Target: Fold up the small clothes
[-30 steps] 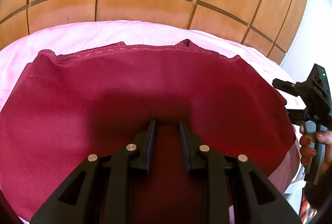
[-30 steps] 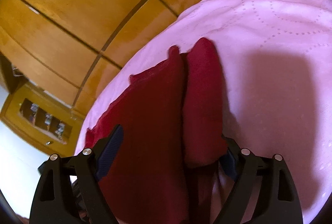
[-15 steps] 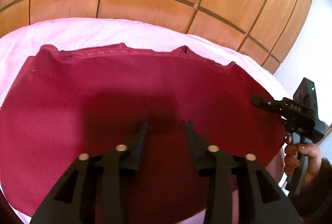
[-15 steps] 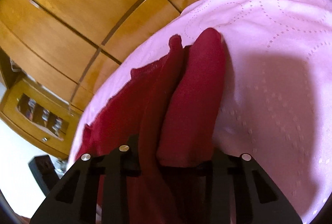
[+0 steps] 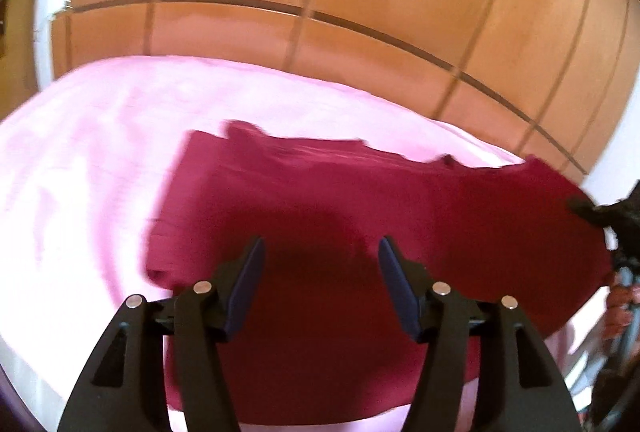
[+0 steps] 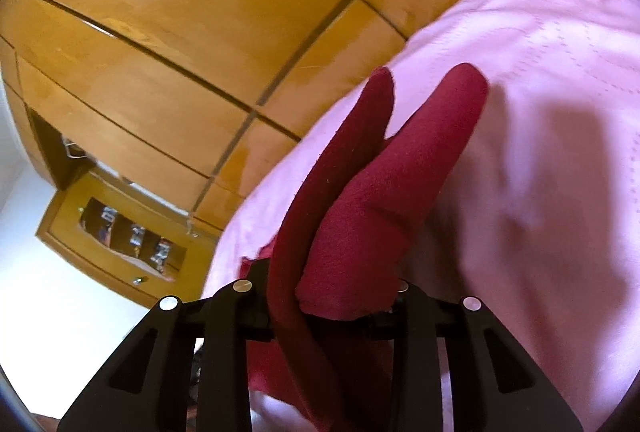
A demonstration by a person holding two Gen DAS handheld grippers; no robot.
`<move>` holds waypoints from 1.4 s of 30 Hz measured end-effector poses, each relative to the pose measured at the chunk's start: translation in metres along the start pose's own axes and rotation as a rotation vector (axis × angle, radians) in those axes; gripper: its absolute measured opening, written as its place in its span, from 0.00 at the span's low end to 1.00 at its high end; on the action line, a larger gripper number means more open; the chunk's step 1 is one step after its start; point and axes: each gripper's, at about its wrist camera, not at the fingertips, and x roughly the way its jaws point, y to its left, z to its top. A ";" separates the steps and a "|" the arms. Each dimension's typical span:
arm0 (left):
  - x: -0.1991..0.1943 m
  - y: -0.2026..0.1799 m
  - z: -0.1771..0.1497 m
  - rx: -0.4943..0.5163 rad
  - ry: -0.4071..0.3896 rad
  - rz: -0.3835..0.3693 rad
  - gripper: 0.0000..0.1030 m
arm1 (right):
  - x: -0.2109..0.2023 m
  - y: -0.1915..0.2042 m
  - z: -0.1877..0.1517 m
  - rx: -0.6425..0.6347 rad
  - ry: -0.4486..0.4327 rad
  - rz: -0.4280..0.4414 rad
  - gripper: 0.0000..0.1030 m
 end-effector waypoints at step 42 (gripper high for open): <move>-0.023 0.091 0.003 -0.359 -0.077 -0.305 0.75 | 0.120 0.131 -0.075 -0.327 0.098 -0.013 0.76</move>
